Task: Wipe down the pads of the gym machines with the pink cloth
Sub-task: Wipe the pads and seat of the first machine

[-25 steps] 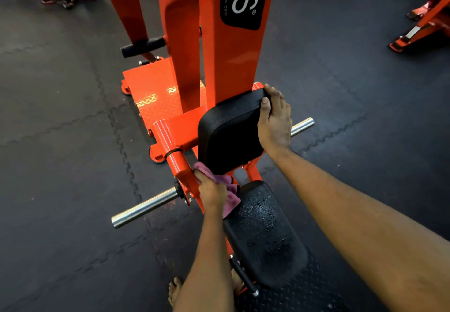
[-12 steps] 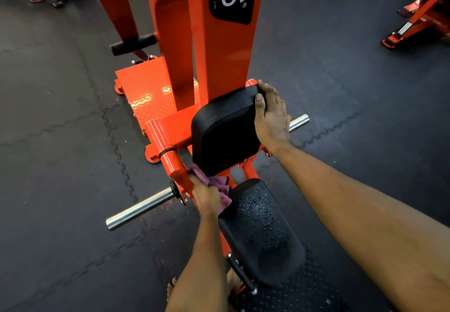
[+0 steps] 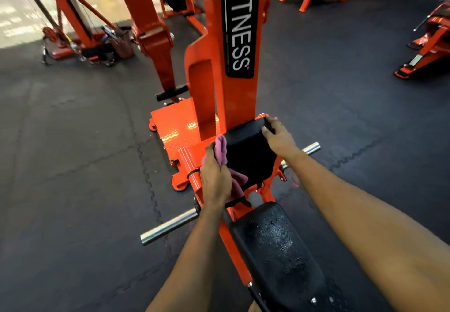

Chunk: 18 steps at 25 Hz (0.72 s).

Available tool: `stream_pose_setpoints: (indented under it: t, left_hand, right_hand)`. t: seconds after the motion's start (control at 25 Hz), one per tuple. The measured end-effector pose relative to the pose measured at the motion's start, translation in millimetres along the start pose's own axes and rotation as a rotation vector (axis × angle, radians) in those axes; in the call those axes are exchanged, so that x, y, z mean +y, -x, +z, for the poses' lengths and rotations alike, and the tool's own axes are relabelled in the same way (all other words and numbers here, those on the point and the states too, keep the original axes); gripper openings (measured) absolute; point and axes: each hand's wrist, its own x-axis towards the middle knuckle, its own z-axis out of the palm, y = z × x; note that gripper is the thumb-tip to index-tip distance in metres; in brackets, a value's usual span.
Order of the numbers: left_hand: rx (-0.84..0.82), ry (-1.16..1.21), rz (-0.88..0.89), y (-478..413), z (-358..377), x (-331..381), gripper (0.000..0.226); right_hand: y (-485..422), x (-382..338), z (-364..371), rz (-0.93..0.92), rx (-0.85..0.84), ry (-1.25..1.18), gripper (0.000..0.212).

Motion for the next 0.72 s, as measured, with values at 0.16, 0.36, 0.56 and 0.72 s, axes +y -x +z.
stream_pose_setpoints:
  t: [0.16,0.36,0.56,0.72]
  left_hand:
    - [-0.075,0.104,0.223,-3,-24,53,0.061]
    - [-0.695,0.011,0.264,-32,-22,87,0.040]
    - [-0.988,-0.203,0.106,-67,-9,79,0.038]
    - [-1.016,-0.480,0.552,-88,7,63,0.047]
  right_hand:
    - [38,-24,-15,0.035,0.128,-0.417,0.020]
    - [113,-32,14,0.136,-0.320,-1.232,0.060]
    - [147,-3,73,0.222,-0.028,-1.200,0.041]
    - [174,21,116,0.338,0.262,-1.274,0.028]
